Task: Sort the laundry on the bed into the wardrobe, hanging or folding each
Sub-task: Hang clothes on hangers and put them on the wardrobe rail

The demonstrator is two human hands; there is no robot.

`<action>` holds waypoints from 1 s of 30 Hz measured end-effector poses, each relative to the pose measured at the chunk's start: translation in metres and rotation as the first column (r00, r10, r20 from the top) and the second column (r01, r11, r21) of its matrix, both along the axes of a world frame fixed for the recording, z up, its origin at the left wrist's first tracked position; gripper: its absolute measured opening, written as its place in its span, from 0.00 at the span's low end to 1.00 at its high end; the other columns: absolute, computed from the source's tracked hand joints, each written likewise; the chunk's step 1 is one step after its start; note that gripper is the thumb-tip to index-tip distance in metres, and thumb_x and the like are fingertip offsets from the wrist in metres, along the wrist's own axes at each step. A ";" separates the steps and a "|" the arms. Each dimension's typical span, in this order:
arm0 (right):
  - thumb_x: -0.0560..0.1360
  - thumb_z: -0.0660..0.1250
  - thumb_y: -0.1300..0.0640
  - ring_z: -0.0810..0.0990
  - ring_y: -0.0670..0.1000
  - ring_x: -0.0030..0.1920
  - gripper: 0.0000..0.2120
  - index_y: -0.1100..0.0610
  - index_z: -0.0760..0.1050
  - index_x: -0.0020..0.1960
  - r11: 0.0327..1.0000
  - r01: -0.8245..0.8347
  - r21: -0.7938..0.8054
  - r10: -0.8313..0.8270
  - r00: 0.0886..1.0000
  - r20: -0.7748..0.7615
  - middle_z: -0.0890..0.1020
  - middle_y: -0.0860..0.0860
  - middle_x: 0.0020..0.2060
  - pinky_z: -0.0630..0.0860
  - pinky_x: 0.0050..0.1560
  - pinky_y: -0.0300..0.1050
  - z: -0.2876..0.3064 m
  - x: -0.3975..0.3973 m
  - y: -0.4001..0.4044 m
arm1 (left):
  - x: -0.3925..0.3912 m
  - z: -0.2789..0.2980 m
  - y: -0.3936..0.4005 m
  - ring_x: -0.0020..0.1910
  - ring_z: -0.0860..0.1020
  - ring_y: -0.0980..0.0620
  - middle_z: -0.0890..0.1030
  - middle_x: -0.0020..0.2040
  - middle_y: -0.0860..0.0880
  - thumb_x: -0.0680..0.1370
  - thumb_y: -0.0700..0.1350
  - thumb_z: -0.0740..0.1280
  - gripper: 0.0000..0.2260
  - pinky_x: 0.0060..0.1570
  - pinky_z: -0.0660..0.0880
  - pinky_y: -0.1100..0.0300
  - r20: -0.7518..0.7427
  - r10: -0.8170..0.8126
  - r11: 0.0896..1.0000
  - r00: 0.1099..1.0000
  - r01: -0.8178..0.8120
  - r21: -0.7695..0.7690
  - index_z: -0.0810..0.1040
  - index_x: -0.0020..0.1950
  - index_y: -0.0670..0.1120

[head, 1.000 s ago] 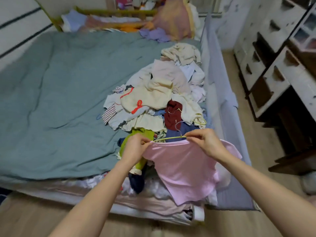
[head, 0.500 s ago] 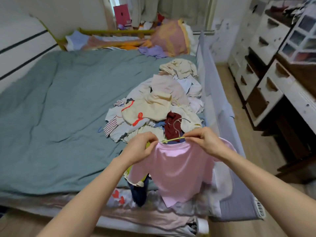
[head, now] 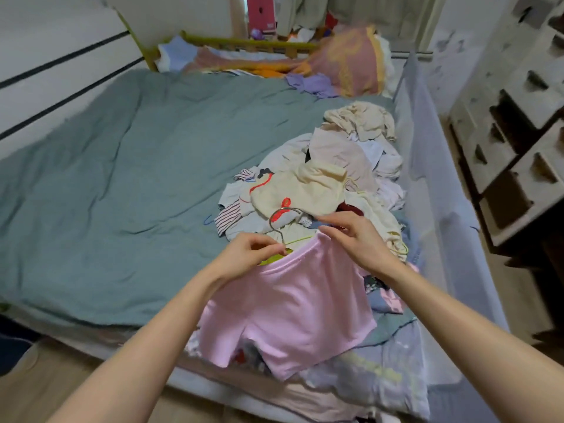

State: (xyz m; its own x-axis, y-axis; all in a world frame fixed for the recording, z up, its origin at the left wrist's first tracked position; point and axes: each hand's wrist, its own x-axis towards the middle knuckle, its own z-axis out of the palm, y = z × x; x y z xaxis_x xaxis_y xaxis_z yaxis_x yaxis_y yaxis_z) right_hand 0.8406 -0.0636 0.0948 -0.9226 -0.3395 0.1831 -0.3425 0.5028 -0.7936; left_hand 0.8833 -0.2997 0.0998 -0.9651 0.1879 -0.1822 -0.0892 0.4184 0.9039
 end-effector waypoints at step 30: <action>0.76 0.62 0.63 0.81 0.53 0.40 0.11 0.57 0.82 0.42 0.769 0.534 0.350 -0.637 0.676 0.369 0.83 0.51 0.38 0.75 0.42 0.44 -0.109 -0.062 -0.030 | -0.172 -0.082 -0.079 0.18 0.64 0.59 0.72 0.29 0.48 0.79 0.38 0.61 0.11 0.19 0.60 0.68 0.467 0.273 0.911 0.841 -0.382 0.155 0.74 0.36 0.43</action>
